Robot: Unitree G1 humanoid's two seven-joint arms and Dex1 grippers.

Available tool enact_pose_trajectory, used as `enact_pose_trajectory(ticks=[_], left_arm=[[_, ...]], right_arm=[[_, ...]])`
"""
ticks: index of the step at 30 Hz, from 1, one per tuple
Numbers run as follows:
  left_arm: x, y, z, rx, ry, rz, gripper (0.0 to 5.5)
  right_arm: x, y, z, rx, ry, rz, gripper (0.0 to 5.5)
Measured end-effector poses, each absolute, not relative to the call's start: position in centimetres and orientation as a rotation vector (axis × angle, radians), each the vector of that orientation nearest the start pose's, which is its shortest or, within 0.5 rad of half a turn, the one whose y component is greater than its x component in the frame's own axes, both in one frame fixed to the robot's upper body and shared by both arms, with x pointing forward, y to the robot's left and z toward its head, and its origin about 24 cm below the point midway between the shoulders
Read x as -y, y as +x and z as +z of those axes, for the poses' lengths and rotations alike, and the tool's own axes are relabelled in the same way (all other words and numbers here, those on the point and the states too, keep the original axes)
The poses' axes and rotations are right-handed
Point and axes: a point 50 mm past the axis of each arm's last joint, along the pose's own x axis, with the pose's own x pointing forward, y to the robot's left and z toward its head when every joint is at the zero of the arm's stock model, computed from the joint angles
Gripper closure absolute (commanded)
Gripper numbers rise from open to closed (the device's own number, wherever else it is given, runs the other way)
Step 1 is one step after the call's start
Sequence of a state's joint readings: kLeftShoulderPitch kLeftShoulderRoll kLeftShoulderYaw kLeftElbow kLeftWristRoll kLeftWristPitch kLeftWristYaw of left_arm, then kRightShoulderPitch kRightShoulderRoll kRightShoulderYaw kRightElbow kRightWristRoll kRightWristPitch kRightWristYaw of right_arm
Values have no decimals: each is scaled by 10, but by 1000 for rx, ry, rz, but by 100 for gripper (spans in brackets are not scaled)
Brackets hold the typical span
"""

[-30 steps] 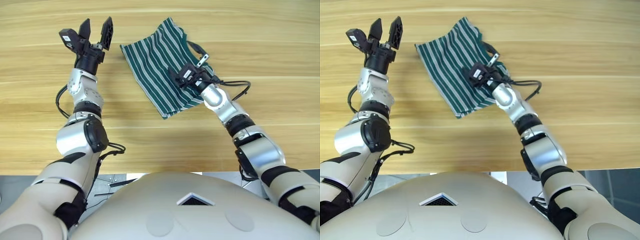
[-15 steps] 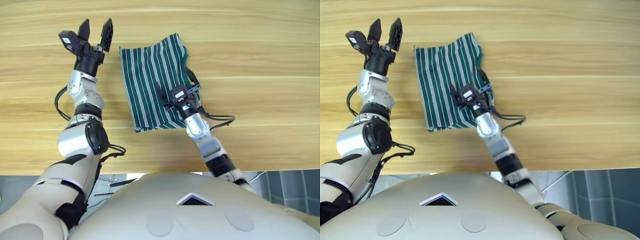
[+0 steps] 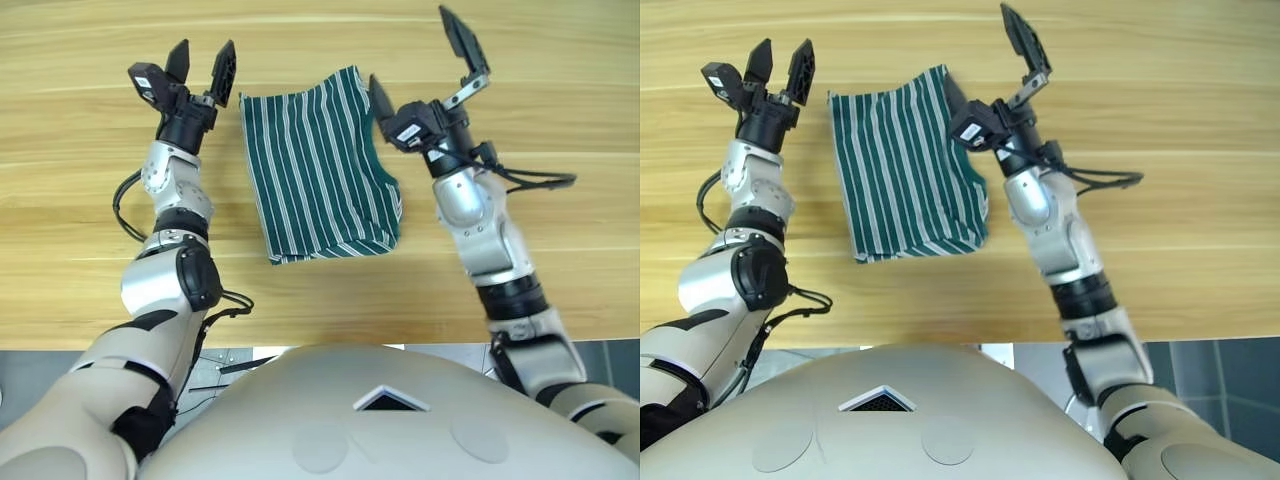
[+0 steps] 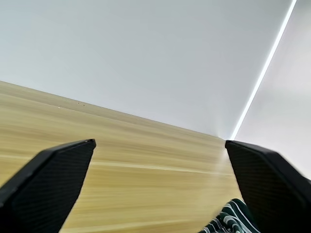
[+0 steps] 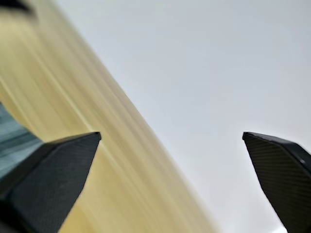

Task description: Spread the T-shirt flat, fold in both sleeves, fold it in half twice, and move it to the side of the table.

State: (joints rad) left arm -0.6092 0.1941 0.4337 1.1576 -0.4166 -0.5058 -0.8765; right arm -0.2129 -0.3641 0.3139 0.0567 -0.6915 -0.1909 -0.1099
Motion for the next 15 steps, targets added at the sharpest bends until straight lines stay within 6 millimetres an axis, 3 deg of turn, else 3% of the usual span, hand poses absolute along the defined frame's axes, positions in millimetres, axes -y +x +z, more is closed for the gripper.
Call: enact_pose_trajectory(ticks=[4,7,11,15], left_arm=[[-211,325,30,206,-346,-373,54],[-211,325,30,205,-344,-375,54],[-211,325,30,204,-340,-378,54],[-210,325,30,203,-336,-381,54]], right_arm=[[125,276,40,385,-1215,469,10],[119,262,28,408,-1227,648,10],[123,249,25,386,-1186,781,10],[134,233,34,357,-1150,890,10]])
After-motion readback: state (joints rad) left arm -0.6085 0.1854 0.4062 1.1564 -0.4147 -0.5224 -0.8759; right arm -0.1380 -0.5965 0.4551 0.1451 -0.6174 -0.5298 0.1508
